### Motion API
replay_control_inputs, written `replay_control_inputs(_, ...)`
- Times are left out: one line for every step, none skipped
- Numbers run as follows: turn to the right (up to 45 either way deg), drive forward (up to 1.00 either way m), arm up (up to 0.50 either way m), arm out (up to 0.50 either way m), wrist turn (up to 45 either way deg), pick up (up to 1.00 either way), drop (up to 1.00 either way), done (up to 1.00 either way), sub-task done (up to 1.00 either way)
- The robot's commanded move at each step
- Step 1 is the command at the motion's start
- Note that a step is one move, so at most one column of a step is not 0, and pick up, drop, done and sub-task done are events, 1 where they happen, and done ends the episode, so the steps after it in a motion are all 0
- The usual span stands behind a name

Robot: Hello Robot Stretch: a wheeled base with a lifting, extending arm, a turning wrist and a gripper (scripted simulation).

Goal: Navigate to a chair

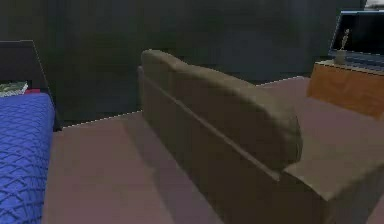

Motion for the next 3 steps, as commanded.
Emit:
replay_control_inputs(45.0, 0.00, 0.00, 0.00, 0.0, 0.00, 0.00, 0.00, 0.00)
replay_control_inputs(27.0, 0.00, 0.00, 0.00, 0.0, 0.00, 0.00, 0.00, 0.00)
replay_control_inputs(0.0, 0.60, 0.00, 0.00, 0.0, 0.00, 0.00, 0.00, 0.00)
